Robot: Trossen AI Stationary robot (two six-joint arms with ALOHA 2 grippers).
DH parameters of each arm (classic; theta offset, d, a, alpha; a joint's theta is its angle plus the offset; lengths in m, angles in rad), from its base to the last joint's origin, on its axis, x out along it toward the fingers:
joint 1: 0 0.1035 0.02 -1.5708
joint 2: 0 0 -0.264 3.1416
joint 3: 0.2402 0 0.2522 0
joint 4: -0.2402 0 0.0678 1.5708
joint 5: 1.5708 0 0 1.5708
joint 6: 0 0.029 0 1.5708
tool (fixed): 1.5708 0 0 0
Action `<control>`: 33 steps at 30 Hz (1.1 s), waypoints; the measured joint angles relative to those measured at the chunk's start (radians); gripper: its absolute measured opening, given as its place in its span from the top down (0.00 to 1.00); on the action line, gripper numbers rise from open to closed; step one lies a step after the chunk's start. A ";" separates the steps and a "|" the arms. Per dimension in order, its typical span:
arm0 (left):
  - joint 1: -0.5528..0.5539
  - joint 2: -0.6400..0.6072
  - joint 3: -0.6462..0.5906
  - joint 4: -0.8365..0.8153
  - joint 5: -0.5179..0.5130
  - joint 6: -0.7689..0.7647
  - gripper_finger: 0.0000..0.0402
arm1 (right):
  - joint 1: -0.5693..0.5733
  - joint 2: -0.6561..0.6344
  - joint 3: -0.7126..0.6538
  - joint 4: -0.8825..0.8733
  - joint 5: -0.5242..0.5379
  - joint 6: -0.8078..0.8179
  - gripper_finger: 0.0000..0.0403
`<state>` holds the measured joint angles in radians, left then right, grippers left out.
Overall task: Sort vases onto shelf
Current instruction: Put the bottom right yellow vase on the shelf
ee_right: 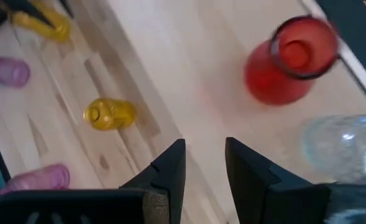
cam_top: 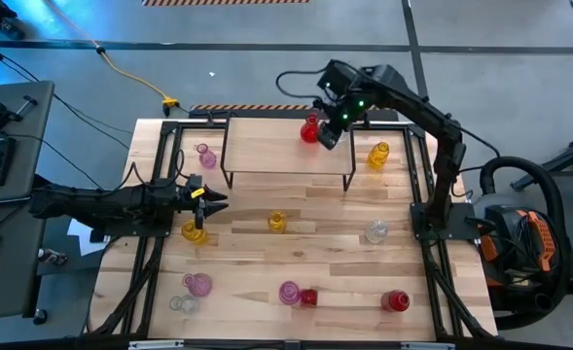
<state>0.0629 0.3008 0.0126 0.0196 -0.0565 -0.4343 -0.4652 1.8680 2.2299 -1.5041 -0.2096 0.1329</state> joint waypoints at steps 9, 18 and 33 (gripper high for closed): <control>0.000 0.000 0.000 0.000 0.000 0.000 0.63 | 0.161 0.000 0.000 -0.021 0.097 0.034 0.77; 0.000 0.000 0.000 0.000 0.000 0.000 0.63 | 0.295 0.000 0.000 0.013 0.158 0.073 0.77; 0.000 0.000 0.000 0.000 0.000 0.000 0.63 | 0.489 0.002 -0.250 0.278 0.182 0.112 0.77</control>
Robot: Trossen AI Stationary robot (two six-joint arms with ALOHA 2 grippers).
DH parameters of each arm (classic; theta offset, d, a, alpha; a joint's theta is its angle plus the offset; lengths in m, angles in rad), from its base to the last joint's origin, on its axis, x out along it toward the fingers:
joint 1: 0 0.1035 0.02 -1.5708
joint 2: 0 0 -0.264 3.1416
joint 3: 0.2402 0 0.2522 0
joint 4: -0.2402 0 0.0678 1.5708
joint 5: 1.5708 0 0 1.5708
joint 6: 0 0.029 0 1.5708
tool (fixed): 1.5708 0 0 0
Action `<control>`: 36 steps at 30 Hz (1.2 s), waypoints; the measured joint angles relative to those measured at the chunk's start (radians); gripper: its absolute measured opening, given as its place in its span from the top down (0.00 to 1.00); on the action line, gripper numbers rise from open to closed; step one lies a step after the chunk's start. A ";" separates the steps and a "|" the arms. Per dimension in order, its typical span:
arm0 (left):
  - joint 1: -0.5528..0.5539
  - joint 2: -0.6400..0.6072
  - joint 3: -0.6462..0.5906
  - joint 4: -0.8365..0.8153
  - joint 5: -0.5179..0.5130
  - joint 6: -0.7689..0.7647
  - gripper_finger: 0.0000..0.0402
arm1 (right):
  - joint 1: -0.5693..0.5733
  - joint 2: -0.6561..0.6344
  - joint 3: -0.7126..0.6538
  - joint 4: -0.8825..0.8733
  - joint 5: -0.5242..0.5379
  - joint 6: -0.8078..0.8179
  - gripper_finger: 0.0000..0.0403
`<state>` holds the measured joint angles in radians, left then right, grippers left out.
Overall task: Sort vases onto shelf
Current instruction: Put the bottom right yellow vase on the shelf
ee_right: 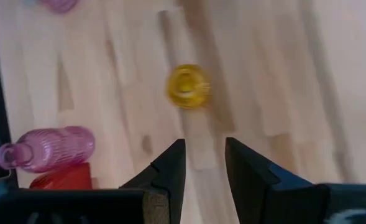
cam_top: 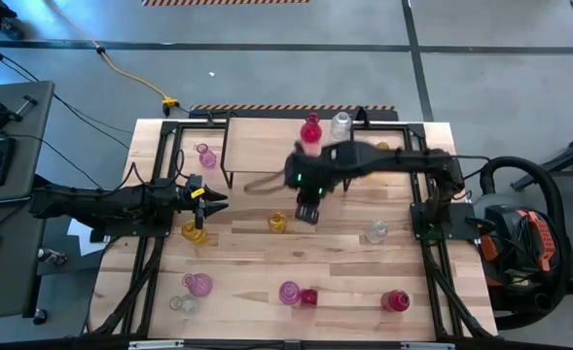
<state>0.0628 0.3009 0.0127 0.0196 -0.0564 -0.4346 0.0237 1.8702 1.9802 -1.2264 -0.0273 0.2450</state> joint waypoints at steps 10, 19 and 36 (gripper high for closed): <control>0.000 0.000 0.000 0.000 0.000 0.000 0.63 | 0.160 -0.176 -0.357 0.311 0.114 0.052 0.77; 0.000 0.000 0.000 0.000 0.000 0.000 0.63 | 0.270 -0.659 -1.067 0.975 0.138 0.121 0.77; 0.000 0.000 0.000 0.004 -0.025 0.099 0.63 | 0.398 -0.999 -1.733 1.559 0.314 0.047 0.77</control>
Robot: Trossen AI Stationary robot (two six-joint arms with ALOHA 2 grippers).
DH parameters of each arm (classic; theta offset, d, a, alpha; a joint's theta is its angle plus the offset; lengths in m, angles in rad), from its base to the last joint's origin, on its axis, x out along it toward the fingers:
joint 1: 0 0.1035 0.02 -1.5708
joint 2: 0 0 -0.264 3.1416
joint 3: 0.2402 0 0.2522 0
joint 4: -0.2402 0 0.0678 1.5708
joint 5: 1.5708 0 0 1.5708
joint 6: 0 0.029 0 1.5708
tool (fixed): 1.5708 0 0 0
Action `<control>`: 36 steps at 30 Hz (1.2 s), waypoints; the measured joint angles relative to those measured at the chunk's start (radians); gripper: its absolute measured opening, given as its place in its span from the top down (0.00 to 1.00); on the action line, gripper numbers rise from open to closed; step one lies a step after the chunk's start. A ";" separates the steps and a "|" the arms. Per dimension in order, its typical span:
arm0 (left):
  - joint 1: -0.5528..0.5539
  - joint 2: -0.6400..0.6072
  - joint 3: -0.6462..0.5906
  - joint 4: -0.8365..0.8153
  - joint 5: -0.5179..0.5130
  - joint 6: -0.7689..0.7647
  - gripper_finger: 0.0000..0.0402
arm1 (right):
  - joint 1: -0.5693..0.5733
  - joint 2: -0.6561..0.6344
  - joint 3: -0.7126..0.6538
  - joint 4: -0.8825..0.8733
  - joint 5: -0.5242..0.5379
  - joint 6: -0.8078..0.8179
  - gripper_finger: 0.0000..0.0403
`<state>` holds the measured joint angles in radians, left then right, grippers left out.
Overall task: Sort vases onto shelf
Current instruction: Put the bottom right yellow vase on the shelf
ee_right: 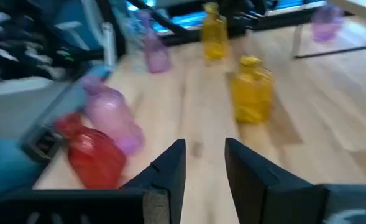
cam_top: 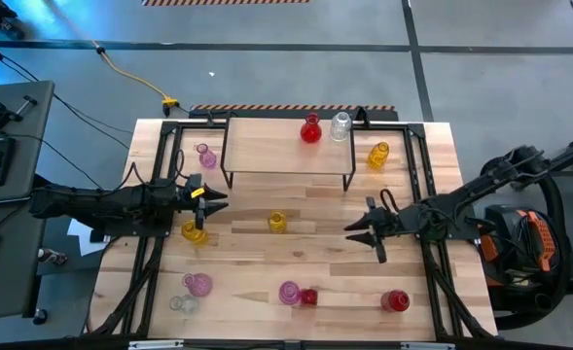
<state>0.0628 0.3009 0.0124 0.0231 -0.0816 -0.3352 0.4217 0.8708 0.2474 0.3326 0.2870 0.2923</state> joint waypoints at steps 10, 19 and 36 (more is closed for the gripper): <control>0.000 0.000 0.000 0.004 -0.023 0.085 0.63 | -0.001 -0.066 -0.149 0.223 0.075 -0.081 0.77; 0.000 0.000 0.000 0.026 -0.052 0.086 0.63 | -0.003 -0.133 -0.203 0.222 0.075 -0.117 0.77; 0.000 0.000 0.004 0.119 -0.082 -0.033 0.63 | -0.003 -0.168 -0.238 0.233 0.110 -0.139 0.77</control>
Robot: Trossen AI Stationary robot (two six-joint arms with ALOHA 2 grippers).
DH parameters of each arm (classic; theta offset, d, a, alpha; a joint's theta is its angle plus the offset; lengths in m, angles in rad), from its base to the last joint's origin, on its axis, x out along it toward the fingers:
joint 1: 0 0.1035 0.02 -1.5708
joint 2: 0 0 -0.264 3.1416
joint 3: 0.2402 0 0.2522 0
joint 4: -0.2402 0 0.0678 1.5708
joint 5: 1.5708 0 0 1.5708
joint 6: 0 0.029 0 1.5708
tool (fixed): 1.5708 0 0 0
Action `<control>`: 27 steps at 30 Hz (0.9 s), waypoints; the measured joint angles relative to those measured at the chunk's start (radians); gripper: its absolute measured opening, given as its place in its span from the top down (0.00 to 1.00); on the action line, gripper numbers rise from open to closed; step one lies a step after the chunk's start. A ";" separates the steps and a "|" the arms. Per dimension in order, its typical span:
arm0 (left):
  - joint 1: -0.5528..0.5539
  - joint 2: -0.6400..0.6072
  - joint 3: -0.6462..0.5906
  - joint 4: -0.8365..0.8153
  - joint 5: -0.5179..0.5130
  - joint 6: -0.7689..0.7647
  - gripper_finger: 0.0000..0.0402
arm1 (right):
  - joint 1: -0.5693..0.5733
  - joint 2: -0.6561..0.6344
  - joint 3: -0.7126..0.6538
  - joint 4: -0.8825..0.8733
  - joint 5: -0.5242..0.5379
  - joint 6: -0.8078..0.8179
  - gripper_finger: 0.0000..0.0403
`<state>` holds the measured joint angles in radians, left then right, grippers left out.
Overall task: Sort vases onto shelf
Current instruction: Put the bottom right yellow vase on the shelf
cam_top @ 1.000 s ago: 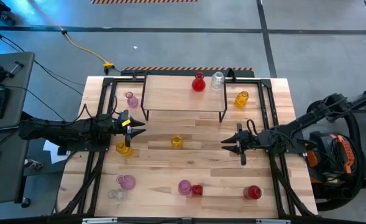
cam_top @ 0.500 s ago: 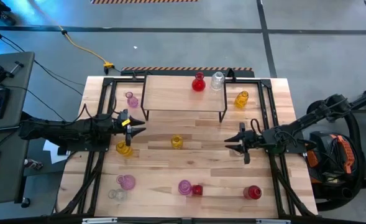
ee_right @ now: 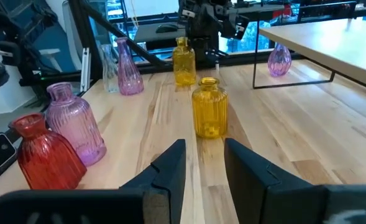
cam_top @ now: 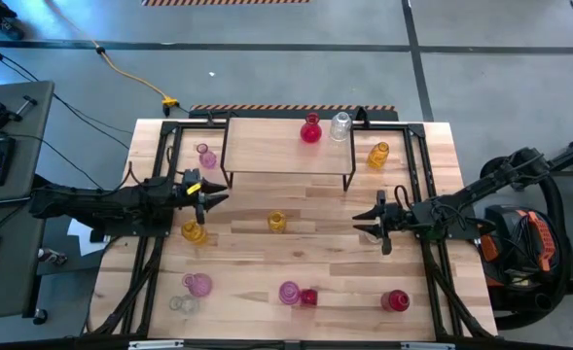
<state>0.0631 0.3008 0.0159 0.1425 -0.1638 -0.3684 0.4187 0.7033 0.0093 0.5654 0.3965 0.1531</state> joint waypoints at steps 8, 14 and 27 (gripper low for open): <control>0.001 0.042 0.144 -0.056 0.002 -0.015 0.63 | 0.000 0.000 0.000 0.000 0.000 0.003 0.77; 0.005 0.157 0.337 -0.190 -0.051 -0.069 0.63 | 0.000 0.000 0.000 0.000 0.000 0.003 0.77; 0.029 0.548 0.758 -0.499 -0.007 -0.082 0.63 | 0.000 0.000 0.000 -0.002 0.000 0.003 0.77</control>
<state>0.0921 0.8484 0.7738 -0.3568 -0.1705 -0.4505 0.4187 0.7036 0.0090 0.5630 0.3969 0.1562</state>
